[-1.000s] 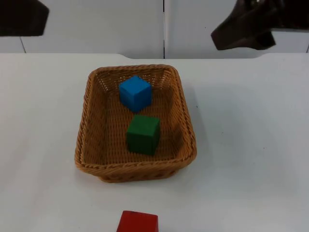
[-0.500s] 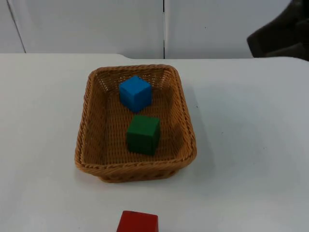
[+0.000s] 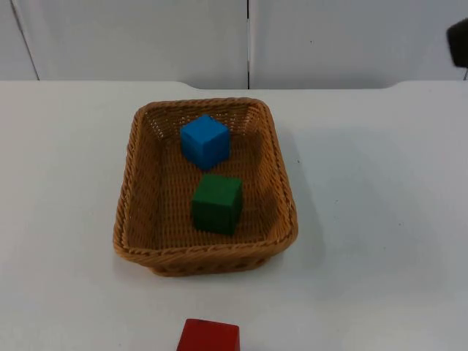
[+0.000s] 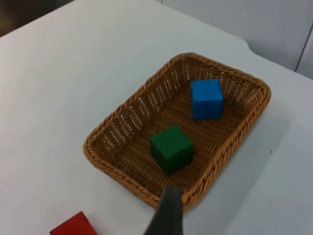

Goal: Pick up one cube with each hand and place exactly two cubes into the same basket, leaving the remaining cube outside.

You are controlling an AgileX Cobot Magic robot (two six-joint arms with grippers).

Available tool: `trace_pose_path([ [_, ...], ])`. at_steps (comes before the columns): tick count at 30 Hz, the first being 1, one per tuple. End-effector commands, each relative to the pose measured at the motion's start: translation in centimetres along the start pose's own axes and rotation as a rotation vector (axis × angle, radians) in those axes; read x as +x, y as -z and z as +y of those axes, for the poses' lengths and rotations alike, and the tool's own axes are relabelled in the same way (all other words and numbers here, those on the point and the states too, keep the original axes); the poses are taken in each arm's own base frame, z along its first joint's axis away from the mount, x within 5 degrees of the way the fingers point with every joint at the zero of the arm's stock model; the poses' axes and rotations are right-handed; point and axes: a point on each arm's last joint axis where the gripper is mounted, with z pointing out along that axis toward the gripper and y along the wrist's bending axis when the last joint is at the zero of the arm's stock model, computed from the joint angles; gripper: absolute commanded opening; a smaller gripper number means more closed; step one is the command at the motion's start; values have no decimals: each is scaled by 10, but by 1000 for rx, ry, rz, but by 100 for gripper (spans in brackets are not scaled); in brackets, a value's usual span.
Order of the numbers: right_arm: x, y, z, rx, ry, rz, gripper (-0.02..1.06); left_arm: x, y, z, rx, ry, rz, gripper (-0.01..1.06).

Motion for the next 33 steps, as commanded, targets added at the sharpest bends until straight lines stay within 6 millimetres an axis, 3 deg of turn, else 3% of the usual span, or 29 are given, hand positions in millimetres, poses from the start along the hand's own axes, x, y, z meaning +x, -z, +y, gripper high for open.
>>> trace_pose_path([
  [1, 4, 9, 3, -12, 8, -10, 72, 12, 4, -2, 8, 20, -3, 75],
  [11, 22, 39, 10, -18, 18, -67, 72, 45, 44, -9, 3, 43, -93, 75],
  [19, 38, 55, 14, -29, 25, -83, 72, 61, 31, -9, 11, 83, 31, 75],
  [27, 54, 73, 19, -44, 56, -32, 72, 63, 29, -6, -19, 69, 45, 75],
  [33, 67, 98, 13, 68, -30, -17, 72, 71, 20, -7, -10, 74, 86, 75],
])
